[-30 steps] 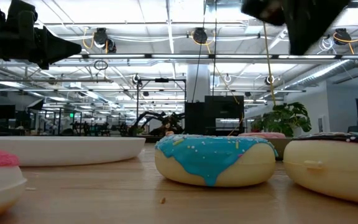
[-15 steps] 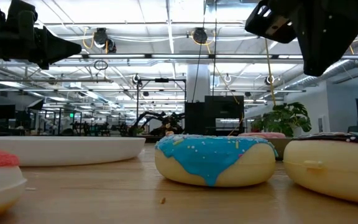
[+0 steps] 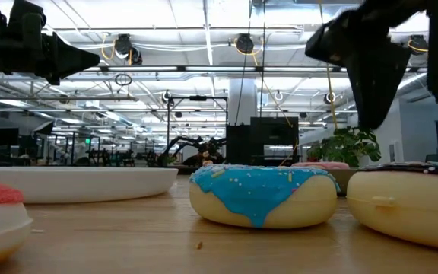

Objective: Pick & Place donuts
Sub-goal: Put the large black donut on the gray plate

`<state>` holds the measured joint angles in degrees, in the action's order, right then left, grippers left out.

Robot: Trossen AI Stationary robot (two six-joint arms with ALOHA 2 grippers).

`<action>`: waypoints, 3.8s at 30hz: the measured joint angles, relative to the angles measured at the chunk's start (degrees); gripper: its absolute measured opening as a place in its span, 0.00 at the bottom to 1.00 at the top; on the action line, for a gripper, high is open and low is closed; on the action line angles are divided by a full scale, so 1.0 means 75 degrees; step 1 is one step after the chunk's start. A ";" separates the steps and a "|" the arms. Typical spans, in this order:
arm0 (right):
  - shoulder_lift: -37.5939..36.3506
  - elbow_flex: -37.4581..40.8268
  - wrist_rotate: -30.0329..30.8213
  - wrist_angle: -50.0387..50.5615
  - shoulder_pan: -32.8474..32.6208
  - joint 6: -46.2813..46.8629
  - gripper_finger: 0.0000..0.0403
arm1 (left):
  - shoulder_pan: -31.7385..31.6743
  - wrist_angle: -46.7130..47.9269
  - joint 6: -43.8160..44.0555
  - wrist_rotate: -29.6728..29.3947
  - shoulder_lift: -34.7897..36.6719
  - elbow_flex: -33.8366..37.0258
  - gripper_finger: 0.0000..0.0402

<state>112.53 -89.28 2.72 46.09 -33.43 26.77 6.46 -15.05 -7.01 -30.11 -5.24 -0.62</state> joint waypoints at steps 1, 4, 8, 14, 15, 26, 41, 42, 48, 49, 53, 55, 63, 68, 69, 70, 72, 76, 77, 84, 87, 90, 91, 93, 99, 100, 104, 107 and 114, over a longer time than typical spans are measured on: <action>0.0000 0.0082 0.0003 -0.0111 0.0000 -0.0021 0.55 | 0.0000 0.0006 0.0000 0.0000 -0.0001 0.0000 0.09; -0.0002 0.0286 0.0000 -0.0403 0.0000 -0.0170 0.59 | 0.0000 0.0044 0.0100 0.0000 0.0000 0.0000 0.09; -0.0003 0.0564 0.0012 -0.0463 0.0000 -0.0090 0.60 | 0.0000 0.0038 0.0181 0.0000 -0.0003 0.0000 0.09; -0.0006 0.1007 0.0017 -0.1118 0.0030 -0.0075 0.59 | 0.0000 0.0035 0.0175 0.0000 0.0000 0.0000 0.09; -0.0006 0.1045 0.0016 -0.1254 0.0052 -0.0070 0.59 | 0.0000 0.0035 0.0175 0.0000 0.0000 0.0000 0.09; -0.0006 0.1671 0.0005 -0.1905 0.0219 0.0038 0.58 | 0.0000 0.0038 0.0168 0.0000 -0.0001 0.0000 0.09; 0.0035 0.1877 -0.0479 -0.2114 0.0227 0.0223 0.45 | 0.0000 0.0036 0.0169 0.0000 -0.0001 0.0000 0.09; 0.0036 0.1877 -0.0486 -0.2132 0.0227 0.0226 0.42 | 0.0000 0.0035 0.0167 0.0000 -0.0003 0.0000 0.09; -0.0049 0.1898 -0.0864 -0.2164 0.0369 0.0243 0.18 | 0.0000 0.0035 0.0169 0.0000 -0.0003 0.0000 0.09; -0.0089 0.1898 -0.1063 -0.2151 0.0412 0.0255 0.14 | 0.0000 0.0035 0.0169 0.0000 -0.0002 0.0000 0.09; -0.0416 0.1921 -0.1680 -0.2025 0.0507 0.0347 0.03 | 0.0000 0.0036 0.0172 0.0000 -0.0003 0.0000 0.09; -0.0700 0.1916 -0.1681 -0.2009 0.0507 0.0450 0.04 | 0.0000 0.0035 0.0170 0.0000 0.0000 0.0000 0.09; -0.1900 0.1604 -0.1584 -0.1505 0.0507 0.0930 0.02 | 0.0000 0.0032 0.0191 0.0000 0.0000 0.0000 0.09; -0.1840 0.0023 -0.1269 0.0244 0.0394 0.1105 0.02 | 0.0000 0.0026 0.0204 0.0000 -0.0001 0.0000 0.09; -0.1763 -0.0374 -0.1231 0.0761 0.0356 0.1061 0.02 | 0.0000 0.0026 0.0204 0.0000 0.0000 0.0000 0.09; -0.1678 -0.0738 -0.1172 0.1321 0.0302 0.1056 0.02 | 0.0000 0.0026 0.0204 0.0000 -0.0003 0.0000 0.09; -0.1529 -0.1372 -0.1070 0.2361 0.0218 0.1115 0.02 | 0.0000 0.0032 0.0204 0.0000 0.0000 0.0000 0.09; -0.1536 -0.1895 -0.0724 0.3011 0.0110 0.1338 0.02 | 0.0000 0.0039 0.0204 0.0006 -0.0003 0.0000 0.09; -0.1530 -0.1919 -0.0695 0.3043 0.0094 0.1388 0.02 | 0.0000 0.0040 0.0204 0.0006 -0.0001 0.0000 0.09; -0.1518 -0.1737 -0.0586 0.2976 0.0097 0.1542 0.02 | 0.0000 0.0038 0.0216 0.0009 -0.0003 0.0000 0.09; -0.1504 -0.1599 -0.0565 0.3010 0.0099 0.1501 0.02 | 0.0000 0.0038 0.0216 0.0009 -0.0003 0.0000 0.09; -0.1524 -0.1462 -0.0525 0.2994 0.0099 0.1471 0.02 | 0.0000 0.0035 0.0219 0.0009 0.0000 0.0000 0.09; -0.1512 -0.1412 -0.0525 0.3007 0.0104 0.1462 0.02 | 0.0000 0.0037 0.0219 0.0009 -0.0001 0.0000 0.09; -0.1507 -0.1321 -0.0533 0.3010 0.0108 0.1462 0.02 | 0.0000 0.0035 0.0210 0.0009 -0.0001 0.0000 0.09; -0.1512 -0.1209 -0.0533 0.3034 0.0111 0.1462 0.02 | 0.0000 0.0038 0.0207 0.0009 -0.0003 0.0000 0.09; -0.1512 -0.1209 -0.0533 0.3030 0.0114 0.1471 0.02 | 0.0000 0.0038 0.0207 0.0009 -0.0001 0.0000 0.09; -0.1512 -0.1209 -0.0527 0.3030 0.0145 0.1456 0.02 | 0.0000 0.0038 0.0207 0.0009 0.0000 0.0000 0.09; -0.1512 -0.1209 -0.0514 0.3030 0.0162 0.1419 0.02 | 0.0000 0.0038 0.0207 0.0009 -0.0002 0.0000 0.09; -0.1512 -0.1209 -0.0255 0.2930 0.0163 0.1338 0.02 | 0.0000 0.0035 0.0204 0.0009 -0.0002 0.0000 0.09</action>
<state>101.19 -98.35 0.81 68.07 -32.21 36.81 6.46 -14.78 -5.48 -30.04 -5.26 -0.62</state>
